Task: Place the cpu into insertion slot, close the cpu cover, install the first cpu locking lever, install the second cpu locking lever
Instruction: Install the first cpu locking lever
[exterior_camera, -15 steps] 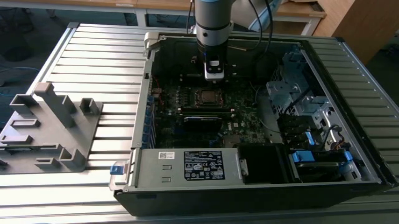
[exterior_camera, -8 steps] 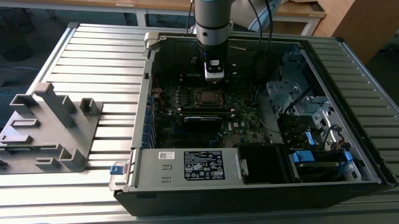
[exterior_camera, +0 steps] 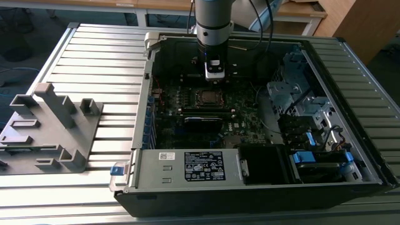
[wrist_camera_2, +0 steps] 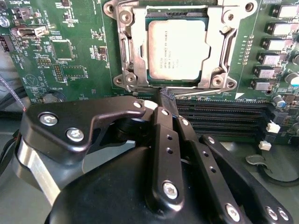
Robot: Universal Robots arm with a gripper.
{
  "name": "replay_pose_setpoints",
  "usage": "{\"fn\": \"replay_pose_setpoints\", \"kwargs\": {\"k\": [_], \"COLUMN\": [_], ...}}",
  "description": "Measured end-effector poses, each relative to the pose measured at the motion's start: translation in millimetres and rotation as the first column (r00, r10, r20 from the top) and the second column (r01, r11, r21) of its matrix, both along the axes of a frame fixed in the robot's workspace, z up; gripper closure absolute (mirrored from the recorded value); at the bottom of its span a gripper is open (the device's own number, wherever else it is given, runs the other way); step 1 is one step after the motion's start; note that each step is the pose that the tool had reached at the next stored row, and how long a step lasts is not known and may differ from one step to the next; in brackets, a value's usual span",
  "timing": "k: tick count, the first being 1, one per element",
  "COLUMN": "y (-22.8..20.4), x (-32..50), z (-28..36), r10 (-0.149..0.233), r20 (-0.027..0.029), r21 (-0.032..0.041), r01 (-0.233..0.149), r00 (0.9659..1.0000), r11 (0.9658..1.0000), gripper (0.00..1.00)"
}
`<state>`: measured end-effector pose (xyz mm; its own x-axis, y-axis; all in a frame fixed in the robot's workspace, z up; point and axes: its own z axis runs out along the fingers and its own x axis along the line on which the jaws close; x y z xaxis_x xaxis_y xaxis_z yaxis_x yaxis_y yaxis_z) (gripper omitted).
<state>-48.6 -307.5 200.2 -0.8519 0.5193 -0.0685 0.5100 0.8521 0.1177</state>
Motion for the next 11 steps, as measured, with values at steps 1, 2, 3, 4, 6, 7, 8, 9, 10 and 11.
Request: {"fn": "replay_pose_setpoints", "kwargs": {"k": [1,2,3,4,6,7,8,9,10,11], "y": [0.3,0.5,0.8,1.1,1.7,1.8,1.8,1.9,2.1,2.1], "x": [0.0,0.0,0.0,0.0,-0.2,-0.2,-0.2,-0.3,-0.4,-0.5], "z": [0.0,0.0,0.0,0.0,0.0,0.0,0.0,0.0,0.0,0.0], "r10": [0.0,0.0,0.0,0.0,0.0,0.0,0.0,0.0,0.0,0.0], "r20": [0.0,0.0001,0.0,0.0,0.0,0.0,0.0,0.0001,0.0001,0.0], "r21": [0.0,0.0001,0.0002,0.0001,-0.0001,0.0,0.0001,0.0001,0.0001,0.0001], "r01": [0.0,0.0,0.0,0.0,0.0,0.0,0.0,0.0,0.0,0.0], "r00": [1.0,1.0,1.0,1.0,1.0,1.0,1.0,1.0,1.0,1.0], "r11": [1.0,1.0,1.0,1.0,1.0,1.0,1.0,1.0,1.0,1.0], "gripper": [0.89,0.89,0.89,0.89,0.89,0.89,0.89,0.89,0.89,0.89]}}
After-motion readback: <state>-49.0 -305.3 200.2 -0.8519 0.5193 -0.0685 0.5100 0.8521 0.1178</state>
